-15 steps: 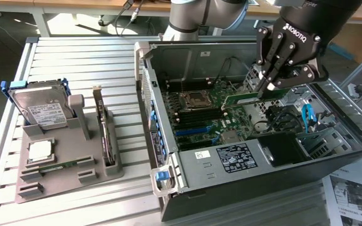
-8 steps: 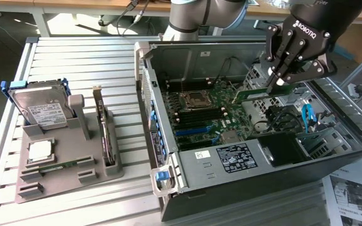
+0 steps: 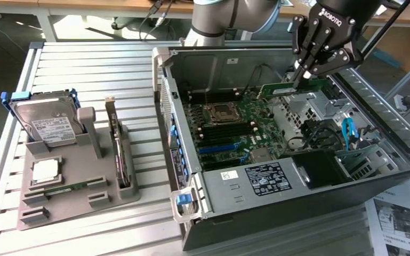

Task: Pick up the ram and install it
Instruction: 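Pick up the ram and move it above insertion slot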

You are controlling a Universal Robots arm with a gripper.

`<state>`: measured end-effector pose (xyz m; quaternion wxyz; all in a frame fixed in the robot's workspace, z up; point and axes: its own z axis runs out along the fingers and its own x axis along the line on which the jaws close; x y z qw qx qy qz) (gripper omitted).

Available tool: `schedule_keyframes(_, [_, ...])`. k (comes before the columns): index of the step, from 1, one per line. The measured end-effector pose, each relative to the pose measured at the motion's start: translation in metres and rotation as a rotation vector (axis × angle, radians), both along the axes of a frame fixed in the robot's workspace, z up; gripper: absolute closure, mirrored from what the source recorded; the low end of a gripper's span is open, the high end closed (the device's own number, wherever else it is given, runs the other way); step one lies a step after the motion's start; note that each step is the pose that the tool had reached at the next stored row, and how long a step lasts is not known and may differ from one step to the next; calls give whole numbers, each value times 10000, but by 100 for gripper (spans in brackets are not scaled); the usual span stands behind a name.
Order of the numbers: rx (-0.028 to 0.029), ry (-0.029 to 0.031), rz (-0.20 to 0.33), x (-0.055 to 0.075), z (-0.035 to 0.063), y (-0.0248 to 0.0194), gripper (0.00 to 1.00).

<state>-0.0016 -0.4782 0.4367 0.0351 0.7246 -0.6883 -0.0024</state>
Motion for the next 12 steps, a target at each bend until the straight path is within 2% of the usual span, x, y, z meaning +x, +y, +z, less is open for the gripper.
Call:
schedule_keyframes(2, [0,-1,-2,24,-1,72,87])
schedule_keyframes(3, [-1,0,-2,31,-1,95,87])
schedule_keyframes(12, [0,0,-2,36,-1,106,87])
